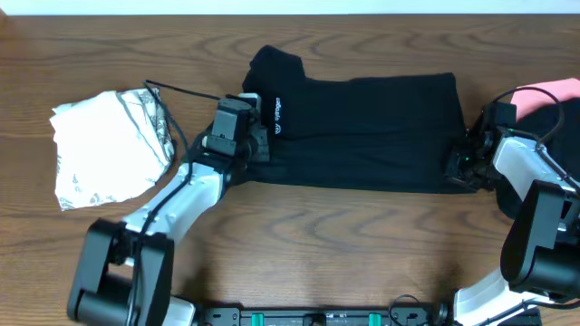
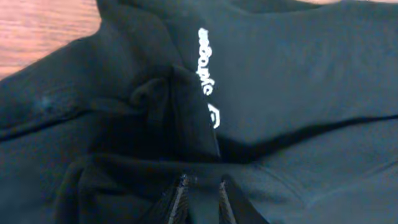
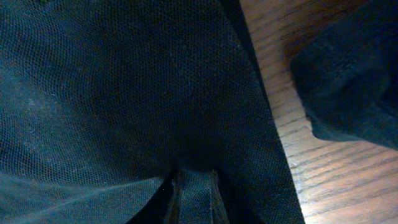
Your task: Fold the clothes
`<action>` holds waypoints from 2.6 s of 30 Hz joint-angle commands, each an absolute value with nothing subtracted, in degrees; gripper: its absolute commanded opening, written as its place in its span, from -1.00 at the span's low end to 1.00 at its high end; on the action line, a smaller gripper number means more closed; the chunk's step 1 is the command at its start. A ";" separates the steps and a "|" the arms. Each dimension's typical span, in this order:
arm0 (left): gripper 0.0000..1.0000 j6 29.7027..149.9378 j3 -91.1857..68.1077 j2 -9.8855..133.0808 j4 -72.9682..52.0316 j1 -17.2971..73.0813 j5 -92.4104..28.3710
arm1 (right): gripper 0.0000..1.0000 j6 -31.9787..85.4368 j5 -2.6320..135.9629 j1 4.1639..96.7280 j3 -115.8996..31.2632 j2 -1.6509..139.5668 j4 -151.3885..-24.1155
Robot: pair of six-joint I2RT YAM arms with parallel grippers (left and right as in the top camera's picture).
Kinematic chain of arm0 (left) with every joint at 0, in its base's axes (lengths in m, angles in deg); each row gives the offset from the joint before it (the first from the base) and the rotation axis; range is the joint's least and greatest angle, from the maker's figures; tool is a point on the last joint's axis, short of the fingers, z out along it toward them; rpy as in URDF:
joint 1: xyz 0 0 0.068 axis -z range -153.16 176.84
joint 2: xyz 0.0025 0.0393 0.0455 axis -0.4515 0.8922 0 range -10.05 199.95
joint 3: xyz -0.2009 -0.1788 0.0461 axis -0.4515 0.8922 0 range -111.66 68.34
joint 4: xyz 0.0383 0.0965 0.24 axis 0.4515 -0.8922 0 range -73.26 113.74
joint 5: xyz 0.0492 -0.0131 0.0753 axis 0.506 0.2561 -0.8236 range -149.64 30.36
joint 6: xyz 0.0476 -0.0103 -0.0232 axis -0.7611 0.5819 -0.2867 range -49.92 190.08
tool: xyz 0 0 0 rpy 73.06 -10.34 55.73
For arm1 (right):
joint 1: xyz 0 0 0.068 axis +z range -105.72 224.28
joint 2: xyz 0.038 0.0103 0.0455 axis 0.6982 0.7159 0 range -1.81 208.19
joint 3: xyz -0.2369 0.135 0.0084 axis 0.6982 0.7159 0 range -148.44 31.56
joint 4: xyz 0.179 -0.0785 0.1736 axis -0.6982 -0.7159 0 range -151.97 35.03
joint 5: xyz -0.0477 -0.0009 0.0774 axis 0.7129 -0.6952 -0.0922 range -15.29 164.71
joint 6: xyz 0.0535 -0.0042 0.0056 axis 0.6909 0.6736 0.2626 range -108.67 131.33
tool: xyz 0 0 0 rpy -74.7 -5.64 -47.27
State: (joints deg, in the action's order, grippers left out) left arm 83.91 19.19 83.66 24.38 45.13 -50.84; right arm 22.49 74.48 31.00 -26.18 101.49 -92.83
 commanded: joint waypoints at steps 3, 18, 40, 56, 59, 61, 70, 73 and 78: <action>-0.63 83.19 18.97 88.34 21.06 45.15 -51.52 | -0.66 23.30 79.00 30.04 -22.96 105.16 -92.88; -0.46 83.19 18.95 89.91 16.25 45.15 -60.13 | -0.72 23.30 78.98 30.04 -22.96 105.16 -92.53; -0.04 80.00 18.93 75.25 20.32 45.15 -64.81 | -0.59 19.19 69.74 34.11 -35.55 101.08 -88.57; -0.03 80.19 18.93 93.10 21.48 43.14 -60.04 | -0.52 16.39 69.71 37.30 -35.51 108.75 -88.44; -0.03 80.21 18.93 93.15 17.89 43.09 -60.04 | -0.46 16.41 69.71 37.30 -35.51 111.39 -89.82; -0.03 80.24 18.93 93.15 14.22 43.09 -60.04 | -0.40 16.39 69.74 37.30 -35.51 112.75 -91.24; -0.03 82.95 19.13 93.15 -0.49 43.07 -60.04 | -0.28 16.39 70.22 37.17 -35.40 115.33 -101.42; -0.03 83.23 19.13 93.15 -1.56 43.07 -60.08 | -0.28 16.52 70.22 37.06 -35.40 115.33 -104.86; 0.06 83.21 18.56 92.65 0.21 42.15 -60.08 | -0.29 17.05 70.37 37.01 -35.42 115.31 -105.40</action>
